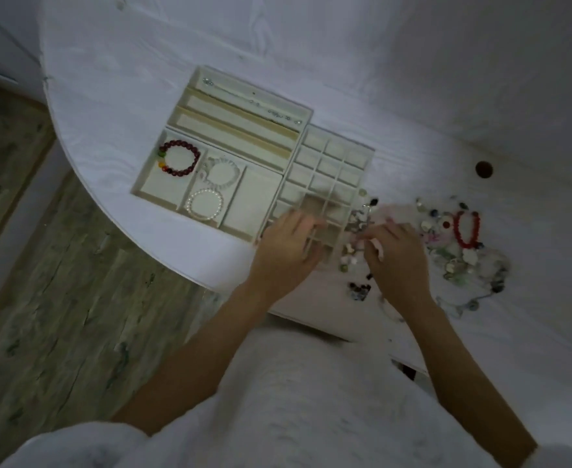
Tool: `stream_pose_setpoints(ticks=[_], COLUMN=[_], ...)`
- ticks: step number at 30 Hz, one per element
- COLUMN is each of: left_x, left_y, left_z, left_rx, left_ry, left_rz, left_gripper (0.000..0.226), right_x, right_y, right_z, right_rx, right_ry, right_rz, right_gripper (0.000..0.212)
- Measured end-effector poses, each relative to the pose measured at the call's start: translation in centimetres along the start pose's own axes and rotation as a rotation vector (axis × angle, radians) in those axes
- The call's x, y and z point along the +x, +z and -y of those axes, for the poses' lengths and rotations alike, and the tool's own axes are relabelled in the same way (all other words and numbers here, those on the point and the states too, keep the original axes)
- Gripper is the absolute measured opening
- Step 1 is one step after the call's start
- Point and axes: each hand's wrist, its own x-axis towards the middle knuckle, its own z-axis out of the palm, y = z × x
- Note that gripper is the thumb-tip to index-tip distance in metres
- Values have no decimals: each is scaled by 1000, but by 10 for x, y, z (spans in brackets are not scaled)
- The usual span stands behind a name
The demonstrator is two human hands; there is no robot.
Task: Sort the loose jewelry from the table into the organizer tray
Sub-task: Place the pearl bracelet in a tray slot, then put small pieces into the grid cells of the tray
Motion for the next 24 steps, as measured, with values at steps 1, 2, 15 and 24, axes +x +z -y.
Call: stream_pose_setpoints(ticks=[1, 2, 15, 24], left_x=[3, 5, 38, 34], left_y=[15, 33, 102, 103], left_z=[-6, -17, -54, -44], left_rx=[33, 66, 525, 538], left_ry=[33, 56, 117, 37], left_rz=[71, 154, 399, 374], left_gripper=[23, 26, 15, 16], right_x=[-13, -27, -37, -24], right_y=[-1, -4, 16, 22], right_z=[-17, -36, -98, -98], right_rx=[-23, -44, 43, 78], right_ry=[103, 212, 201, 104], right_rz=[49, 105, 260, 263], right_gripper=[7, 7, 13, 24])
